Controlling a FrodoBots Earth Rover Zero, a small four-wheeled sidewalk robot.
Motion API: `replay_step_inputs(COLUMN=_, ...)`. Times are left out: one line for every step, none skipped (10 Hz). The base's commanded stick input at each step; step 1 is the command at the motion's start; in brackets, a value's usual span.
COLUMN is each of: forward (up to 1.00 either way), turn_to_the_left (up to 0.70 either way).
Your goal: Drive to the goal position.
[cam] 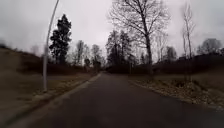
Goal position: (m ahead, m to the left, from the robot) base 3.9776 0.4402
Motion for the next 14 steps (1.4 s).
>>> replay_step_inputs(forward=0.45, turn_to_the_left=0.0)
replay_step_inputs(forward=0.45, turn_to_the_left=0.0)
replay_step_inputs(forward=0.45, turn_to_the_left=0.0)
replay_step_inputs(forward=0.2, turn_to_the_left=0.0)
replay_step_inputs(forward=0.0, turn_to_the_left=0.0)
replay_step_inputs(forward=0.0, turn_to_the_left=0.0)
replay_step_inputs(forward=0.0, turn_to_the_left=0.0)
replay_step_inputs(forward=0.0, turn_to_the_left=0.0)
replay_step_inputs(forward=0.0, turn_to_the_left=0.0)
replay_step_inputs(forward=0.0, turn_to_the_left=0.0)
replay_step_inputs(forward=0.0, turn_to_the_left=0.0)
replay_step_inputs(forward=0.0, turn_to_the_left=0.0)
replay_step_inputs(forward=0.0, turn_to_the_left=0.0)
replay_step_inputs(forward=0.45, turn_to_the_left=0.0)
